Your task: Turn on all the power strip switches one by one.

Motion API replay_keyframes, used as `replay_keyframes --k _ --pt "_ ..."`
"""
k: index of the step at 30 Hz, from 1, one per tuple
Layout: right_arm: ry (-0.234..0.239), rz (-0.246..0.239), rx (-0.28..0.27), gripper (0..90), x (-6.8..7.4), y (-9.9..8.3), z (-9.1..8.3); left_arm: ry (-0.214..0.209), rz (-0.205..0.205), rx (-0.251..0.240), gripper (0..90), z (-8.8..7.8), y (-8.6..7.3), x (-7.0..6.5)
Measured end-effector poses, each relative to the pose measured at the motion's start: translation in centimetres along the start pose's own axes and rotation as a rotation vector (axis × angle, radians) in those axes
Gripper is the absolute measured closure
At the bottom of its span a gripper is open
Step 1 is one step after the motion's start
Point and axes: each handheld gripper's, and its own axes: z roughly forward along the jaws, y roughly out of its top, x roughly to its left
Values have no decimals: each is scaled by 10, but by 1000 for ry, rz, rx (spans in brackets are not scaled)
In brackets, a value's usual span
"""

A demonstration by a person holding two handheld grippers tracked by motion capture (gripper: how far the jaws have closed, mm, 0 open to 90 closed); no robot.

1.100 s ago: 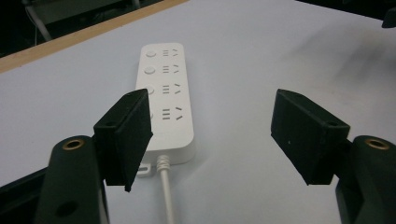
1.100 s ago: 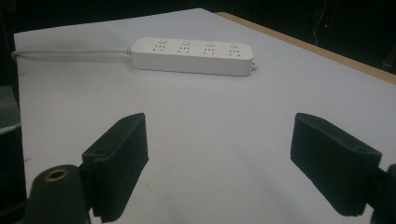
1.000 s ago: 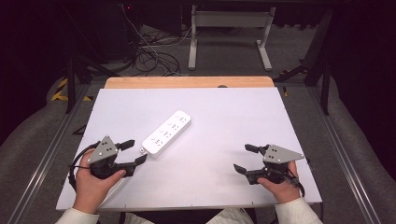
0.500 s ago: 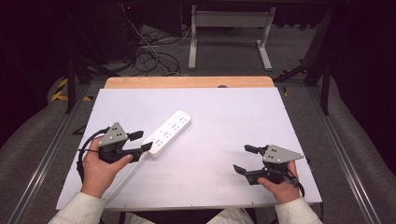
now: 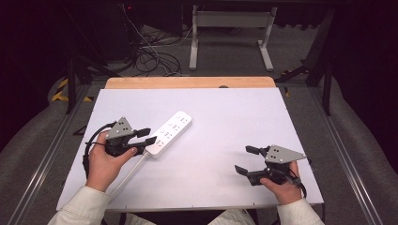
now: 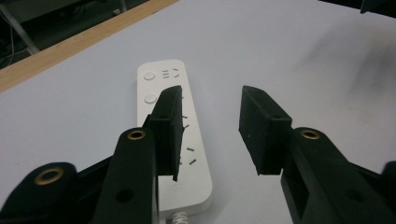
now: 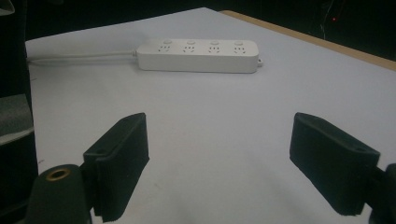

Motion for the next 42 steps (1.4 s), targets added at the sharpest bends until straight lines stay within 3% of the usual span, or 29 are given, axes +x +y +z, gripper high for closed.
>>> replay_keyframes --k 3,4,9,15,18,25,32,42 --pt "9 21 -6 206 -1 -1 0 24 -34 -17 701 -1 1 2" --pt "10 24 -7 206 -1 -1 0 28 -66 -41 738 0 2 4" --pt "10 23 -3 206 -1 -1 0 51 -88 -32 895 2 5 12" --pt "4 20 8 208 -1 -1 0 38 -86 32 898 15 7 20" --pt "2 21 9 210 -1 -2 0 56 -74 71 898 22 8 21" --pt "5 19 10 211 -1 -2 1 64 -78 211 899 41 3 32" --pt "7 21 19 211 -1 -2 1 48 -88 261 899 52 1 35" --pt "20 7 22 207 0 -3 2 51 -61 340 899 66 -2 38"
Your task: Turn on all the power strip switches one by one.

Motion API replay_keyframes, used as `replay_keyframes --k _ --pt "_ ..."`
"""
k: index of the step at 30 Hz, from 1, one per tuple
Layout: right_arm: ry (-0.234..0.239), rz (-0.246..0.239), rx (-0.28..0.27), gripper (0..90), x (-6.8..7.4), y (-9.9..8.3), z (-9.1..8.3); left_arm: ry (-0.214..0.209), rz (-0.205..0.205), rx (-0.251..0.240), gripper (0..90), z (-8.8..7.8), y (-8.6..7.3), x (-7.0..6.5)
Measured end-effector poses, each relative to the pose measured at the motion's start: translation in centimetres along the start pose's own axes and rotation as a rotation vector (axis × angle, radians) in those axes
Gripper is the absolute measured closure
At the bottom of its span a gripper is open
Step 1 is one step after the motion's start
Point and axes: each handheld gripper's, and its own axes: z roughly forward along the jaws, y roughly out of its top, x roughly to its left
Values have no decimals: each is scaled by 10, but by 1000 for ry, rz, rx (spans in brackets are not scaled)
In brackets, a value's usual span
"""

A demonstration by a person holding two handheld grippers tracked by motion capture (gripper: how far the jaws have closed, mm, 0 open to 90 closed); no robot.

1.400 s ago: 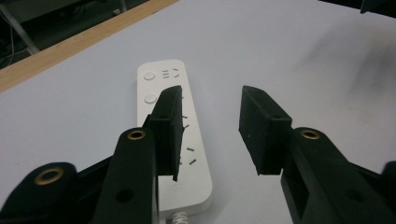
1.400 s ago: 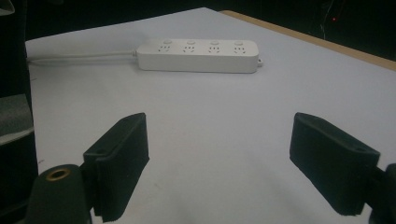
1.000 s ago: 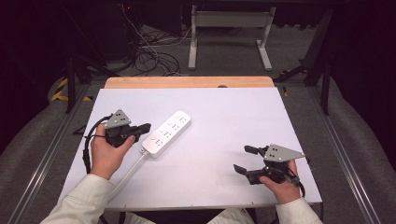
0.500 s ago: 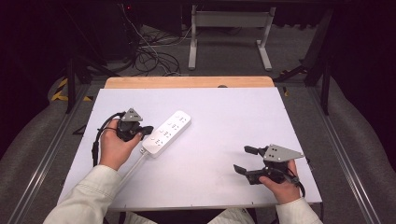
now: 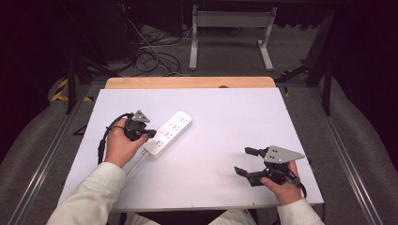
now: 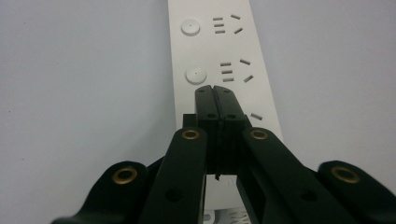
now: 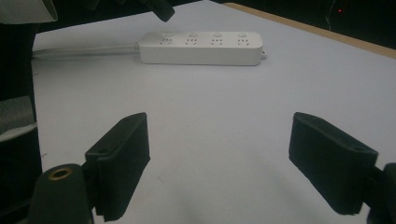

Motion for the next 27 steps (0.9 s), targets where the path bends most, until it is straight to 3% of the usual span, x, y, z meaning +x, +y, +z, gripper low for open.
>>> replay_keyframes --k 12,27 --pt "-3 -6 11 203 0 -1 1 6 25 50 899 12 0 1" --pt "-4 -11 21 195 -1 -2 1 14 23 67 899 15 -1 3"
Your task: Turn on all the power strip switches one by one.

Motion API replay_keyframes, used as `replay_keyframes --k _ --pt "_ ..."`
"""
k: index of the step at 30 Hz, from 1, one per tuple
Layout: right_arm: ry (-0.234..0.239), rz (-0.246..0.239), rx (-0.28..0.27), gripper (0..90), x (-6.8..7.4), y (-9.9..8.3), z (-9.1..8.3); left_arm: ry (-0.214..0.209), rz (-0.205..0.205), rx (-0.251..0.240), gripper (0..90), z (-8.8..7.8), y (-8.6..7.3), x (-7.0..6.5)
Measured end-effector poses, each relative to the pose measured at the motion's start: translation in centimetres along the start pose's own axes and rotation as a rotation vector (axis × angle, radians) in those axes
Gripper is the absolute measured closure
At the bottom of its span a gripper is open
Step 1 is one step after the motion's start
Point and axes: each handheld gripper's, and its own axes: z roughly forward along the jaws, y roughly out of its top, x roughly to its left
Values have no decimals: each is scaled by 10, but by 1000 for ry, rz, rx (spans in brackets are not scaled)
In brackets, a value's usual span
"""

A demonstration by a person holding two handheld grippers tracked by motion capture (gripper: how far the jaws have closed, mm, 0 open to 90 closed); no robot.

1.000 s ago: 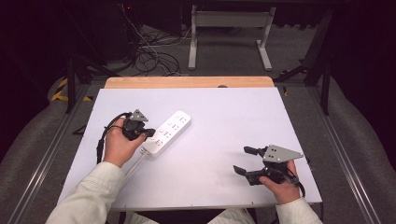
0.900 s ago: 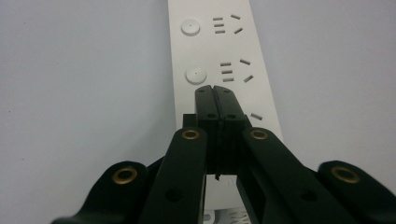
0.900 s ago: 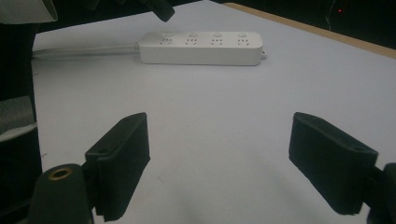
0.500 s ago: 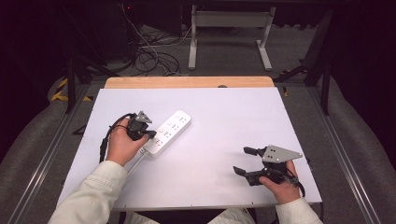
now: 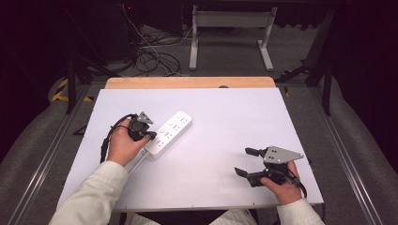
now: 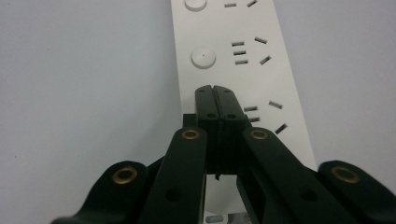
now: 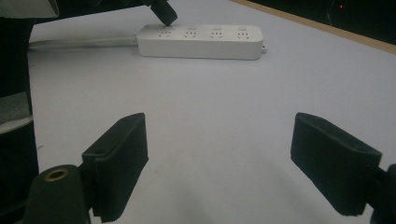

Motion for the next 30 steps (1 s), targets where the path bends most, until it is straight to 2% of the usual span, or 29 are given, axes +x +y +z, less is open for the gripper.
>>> replay_keyframes --k 9,16,22,26,30 --pt "1 0 1 194 1 0 0 8 -1 -4 899 0 -1 0" --pt "1 -1 3 194 1 0 0 -10 -13 -13 899 1 -3 1" --pt "3 -3 4 194 1 -1 0 -3 -6 -12 900 1 -4 1" --pt "3 -4 5 194 1 -1 0 4 -13 -9 900 1 -3 1" --pt "1 -5 7 194 1 -1 0 -10 -27 -27 900 2 -6 2"
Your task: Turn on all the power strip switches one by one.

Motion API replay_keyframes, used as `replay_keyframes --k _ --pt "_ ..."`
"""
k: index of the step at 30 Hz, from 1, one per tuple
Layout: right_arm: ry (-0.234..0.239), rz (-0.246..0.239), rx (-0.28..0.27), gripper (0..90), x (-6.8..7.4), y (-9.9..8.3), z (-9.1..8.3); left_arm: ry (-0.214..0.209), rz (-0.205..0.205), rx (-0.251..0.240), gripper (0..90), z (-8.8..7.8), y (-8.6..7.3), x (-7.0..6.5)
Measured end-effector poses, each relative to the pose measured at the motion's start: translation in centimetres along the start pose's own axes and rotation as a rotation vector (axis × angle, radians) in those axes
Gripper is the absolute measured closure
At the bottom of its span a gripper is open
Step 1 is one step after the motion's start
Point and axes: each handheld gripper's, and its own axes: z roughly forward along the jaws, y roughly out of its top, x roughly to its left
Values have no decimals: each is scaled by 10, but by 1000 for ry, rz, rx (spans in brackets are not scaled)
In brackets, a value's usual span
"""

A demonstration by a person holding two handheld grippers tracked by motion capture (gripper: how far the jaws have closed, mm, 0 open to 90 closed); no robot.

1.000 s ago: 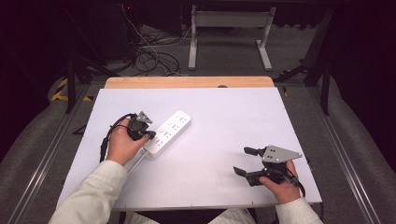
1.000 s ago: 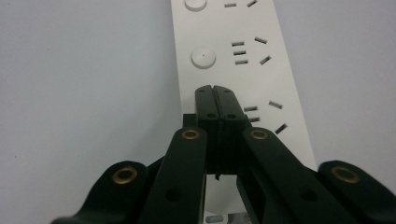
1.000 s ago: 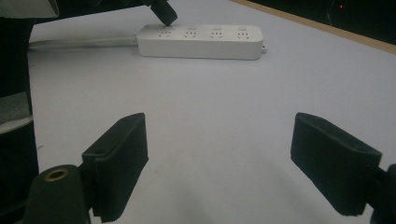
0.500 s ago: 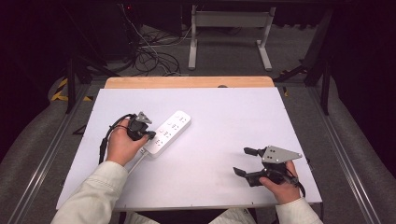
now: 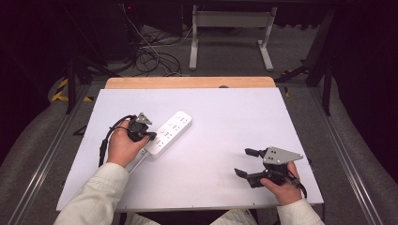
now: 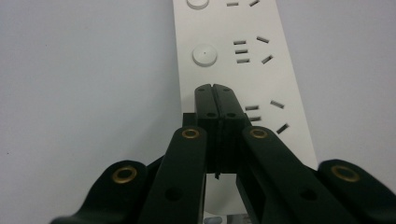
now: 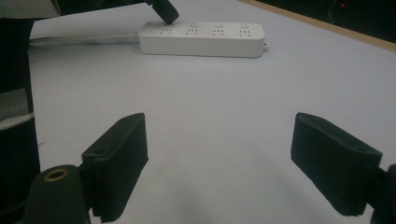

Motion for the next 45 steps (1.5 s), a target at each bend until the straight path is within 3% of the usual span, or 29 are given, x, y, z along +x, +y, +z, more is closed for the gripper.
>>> replay_keyframes --k 8,14,16,23,28,32,33,35,37,41,45 --pt "1 0 0 194 1 0 0 1 -10 5 900 0 0 0" --pt "1 3 -2 194 1 0 0 39 11 15 900 1 1 -5" --pt "3 3 -4 194 1 0 0 71 18 15 900 2 1 -6" --pt "5 7 -3 194 1 0 0 97 27 16 900 3 1 -11" --pt "4 9 -1 194 1 -1 0 87 21 20 900 3 1 -12" --pt "5 8 -2 194 1 0 0 114 27 16 900 3 0 -15" --pt "6 10 -4 194 1 0 0 84 -7 4 900 3 -1 -11" --pt "4 9 -6 194 1 -1 -1 69 -21 3 900 2 -1 -9" --pt "3 8 -6 194 0 -1 -1 17 -43 -23 900 -3 0 -3" --pt "1 15 -5 193 -1 -1 0 -9 -48 -106 900 -11 5 -1" --pt "4 14 -2 193 0 -1 1 -14 -32 -133 900 -11 13 -4"
